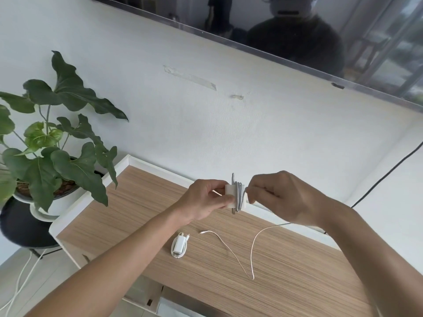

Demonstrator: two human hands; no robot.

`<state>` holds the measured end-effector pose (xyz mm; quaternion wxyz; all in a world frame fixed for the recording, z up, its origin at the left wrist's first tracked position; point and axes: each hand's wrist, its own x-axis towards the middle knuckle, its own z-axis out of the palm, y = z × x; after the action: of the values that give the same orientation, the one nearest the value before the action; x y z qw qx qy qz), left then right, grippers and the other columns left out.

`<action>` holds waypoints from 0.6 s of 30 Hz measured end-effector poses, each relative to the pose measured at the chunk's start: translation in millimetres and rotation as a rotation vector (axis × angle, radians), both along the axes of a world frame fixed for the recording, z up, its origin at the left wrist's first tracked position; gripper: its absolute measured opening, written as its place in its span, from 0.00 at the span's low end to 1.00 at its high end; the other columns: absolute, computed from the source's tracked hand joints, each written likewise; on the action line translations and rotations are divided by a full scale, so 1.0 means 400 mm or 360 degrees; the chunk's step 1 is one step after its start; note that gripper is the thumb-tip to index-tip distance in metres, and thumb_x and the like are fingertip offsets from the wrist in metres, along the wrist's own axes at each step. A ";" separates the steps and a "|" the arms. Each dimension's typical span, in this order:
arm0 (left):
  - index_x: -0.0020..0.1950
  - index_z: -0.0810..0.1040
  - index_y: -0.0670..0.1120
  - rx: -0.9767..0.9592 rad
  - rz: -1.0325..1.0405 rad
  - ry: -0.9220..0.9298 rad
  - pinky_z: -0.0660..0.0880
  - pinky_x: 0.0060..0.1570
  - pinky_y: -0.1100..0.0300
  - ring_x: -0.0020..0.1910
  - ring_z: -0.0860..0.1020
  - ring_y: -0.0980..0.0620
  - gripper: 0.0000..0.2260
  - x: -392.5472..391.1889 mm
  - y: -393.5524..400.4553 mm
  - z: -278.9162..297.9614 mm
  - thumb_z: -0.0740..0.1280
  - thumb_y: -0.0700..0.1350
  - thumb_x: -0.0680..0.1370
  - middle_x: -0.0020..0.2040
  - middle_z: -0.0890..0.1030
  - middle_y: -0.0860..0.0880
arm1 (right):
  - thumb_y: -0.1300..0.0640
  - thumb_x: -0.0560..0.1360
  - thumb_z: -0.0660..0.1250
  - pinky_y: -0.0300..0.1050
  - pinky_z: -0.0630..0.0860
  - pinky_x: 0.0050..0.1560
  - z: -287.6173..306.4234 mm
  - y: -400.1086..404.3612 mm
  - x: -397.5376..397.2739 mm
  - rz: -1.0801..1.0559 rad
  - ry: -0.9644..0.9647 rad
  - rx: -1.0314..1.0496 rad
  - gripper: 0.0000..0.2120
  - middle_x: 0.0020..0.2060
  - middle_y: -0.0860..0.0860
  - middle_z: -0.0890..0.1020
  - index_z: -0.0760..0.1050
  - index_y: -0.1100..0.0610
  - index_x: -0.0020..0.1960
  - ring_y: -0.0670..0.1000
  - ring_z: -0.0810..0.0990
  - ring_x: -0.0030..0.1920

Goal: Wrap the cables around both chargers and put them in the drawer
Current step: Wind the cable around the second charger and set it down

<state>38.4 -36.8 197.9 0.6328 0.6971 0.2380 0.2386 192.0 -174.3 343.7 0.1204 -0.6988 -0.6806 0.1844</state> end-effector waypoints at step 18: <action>0.65 0.79 0.37 -0.0133 -0.0444 -0.0274 0.79 0.56 0.57 0.49 0.84 0.51 0.15 -0.021 -0.062 0.049 0.70 0.33 0.79 0.52 0.86 0.46 | 0.45 0.75 0.75 0.38 0.58 0.31 -0.070 0.052 0.127 -0.0406 0.0749 -0.0051 0.18 0.23 0.46 0.66 0.79 0.58 0.35 0.47 0.61 0.27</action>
<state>30.1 -61.5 217.3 0.7064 0.6733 0.0935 0.1973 242.7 -153.6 315.5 0.2865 -0.7187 -0.5372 0.3358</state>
